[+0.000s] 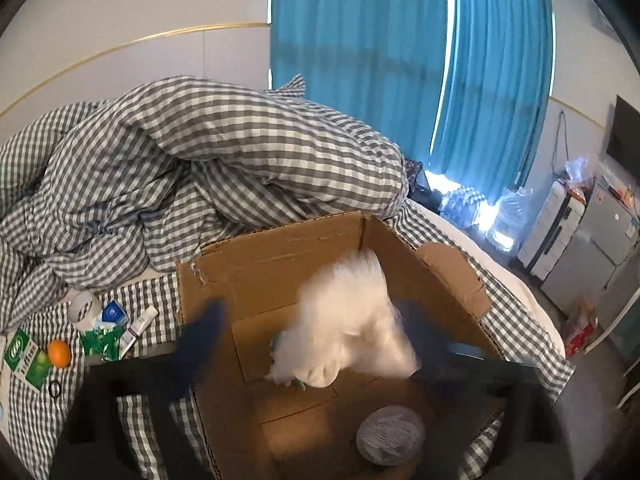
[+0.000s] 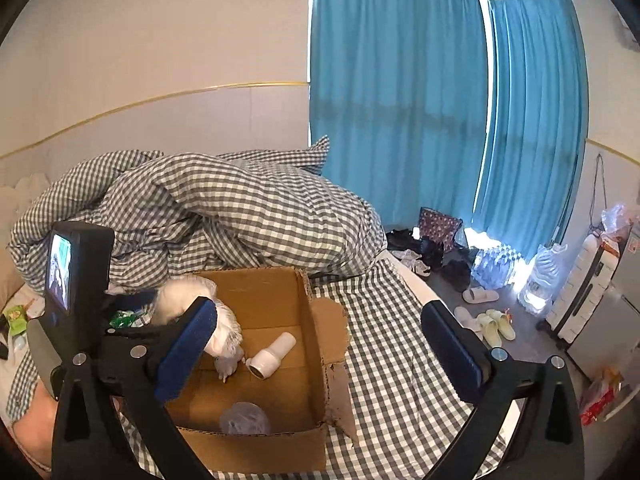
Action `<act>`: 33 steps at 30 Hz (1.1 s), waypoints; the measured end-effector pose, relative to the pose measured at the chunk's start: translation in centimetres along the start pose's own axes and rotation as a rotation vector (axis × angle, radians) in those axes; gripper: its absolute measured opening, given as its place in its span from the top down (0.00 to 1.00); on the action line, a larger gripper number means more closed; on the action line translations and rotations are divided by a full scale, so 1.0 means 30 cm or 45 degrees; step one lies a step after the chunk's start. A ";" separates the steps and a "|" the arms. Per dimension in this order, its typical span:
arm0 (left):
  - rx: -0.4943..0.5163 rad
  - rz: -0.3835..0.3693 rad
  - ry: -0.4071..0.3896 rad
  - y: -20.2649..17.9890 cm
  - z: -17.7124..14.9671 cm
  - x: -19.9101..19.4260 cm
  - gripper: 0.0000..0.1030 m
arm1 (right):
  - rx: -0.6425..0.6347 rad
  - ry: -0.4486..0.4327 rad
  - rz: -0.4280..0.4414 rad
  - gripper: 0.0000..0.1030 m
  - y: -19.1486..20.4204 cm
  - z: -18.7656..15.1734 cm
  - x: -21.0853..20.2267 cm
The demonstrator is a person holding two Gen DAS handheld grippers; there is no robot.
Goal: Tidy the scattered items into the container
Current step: 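Lower the white lace cloth into the box and open the left tool, then move both tools back over the remaining items on the sheet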
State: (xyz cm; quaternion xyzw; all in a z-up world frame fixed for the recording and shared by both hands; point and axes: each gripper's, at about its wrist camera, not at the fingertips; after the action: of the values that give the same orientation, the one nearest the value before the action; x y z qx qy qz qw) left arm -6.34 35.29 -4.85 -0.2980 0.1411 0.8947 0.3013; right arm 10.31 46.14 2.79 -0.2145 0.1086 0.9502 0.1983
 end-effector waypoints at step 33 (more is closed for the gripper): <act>-0.374 0.611 0.028 0.965 -0.403 -0.410 0.00 | -0.252 0.159 0.419 0.00 0.788 -0.174 0.261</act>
State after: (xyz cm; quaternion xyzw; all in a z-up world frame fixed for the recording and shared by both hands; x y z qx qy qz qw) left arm -11.10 1.92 -4.60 -0.3063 0.0797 0.9480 0.0329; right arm -4.31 25.98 -2.49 -0.2706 0.0604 0.9607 0.0113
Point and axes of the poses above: each gripper's, at about its wrist camera, not at the fingertips, and x roughly the way its jaws point, y to its left, z to its top, and after that the axes turned 9 degrees about x, right-handed
